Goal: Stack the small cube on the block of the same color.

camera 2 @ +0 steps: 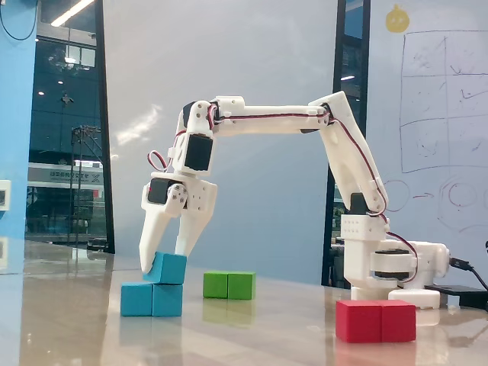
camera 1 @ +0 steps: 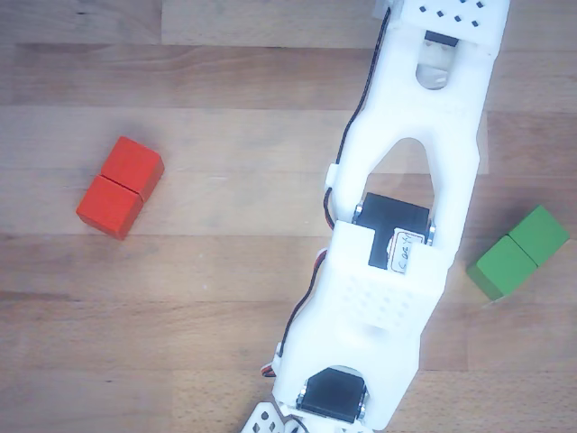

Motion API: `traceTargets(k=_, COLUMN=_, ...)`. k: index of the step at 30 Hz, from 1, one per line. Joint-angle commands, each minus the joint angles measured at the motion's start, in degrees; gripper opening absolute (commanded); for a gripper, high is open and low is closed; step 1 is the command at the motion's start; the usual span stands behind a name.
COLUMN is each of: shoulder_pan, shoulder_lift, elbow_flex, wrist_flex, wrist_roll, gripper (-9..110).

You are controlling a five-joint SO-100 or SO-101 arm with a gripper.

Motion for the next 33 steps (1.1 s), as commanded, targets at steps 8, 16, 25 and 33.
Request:
traceTargets(k=8, shoulder_pan=1.3, shoulder_lift=0.3, elbow_flex=-4.5, wrist_flex=-1.1, wrist_roll=0.2, gripper=19)
traceTargets(k=16, shoulder_pan=1.2, shoulder_lift=0.3, elbow_flex=-4.5, wrist_flex=-1.1, wrist_roll=0.1, gripper=26)
traceTargets(k=25, shoulder_pan=1.3, shoulder_lift=1.1, elbow_flex=-4.6, wrist_flex=-1.3, wrist_roll=-0.3, gripper=26)
traceTargets(k=33, shoulder_pan=6.7, shoulder_lift=1.3, elbow_flex=-4.6, wrist_flex=-5.1, wrist_roll=-1.8, gripper=26)
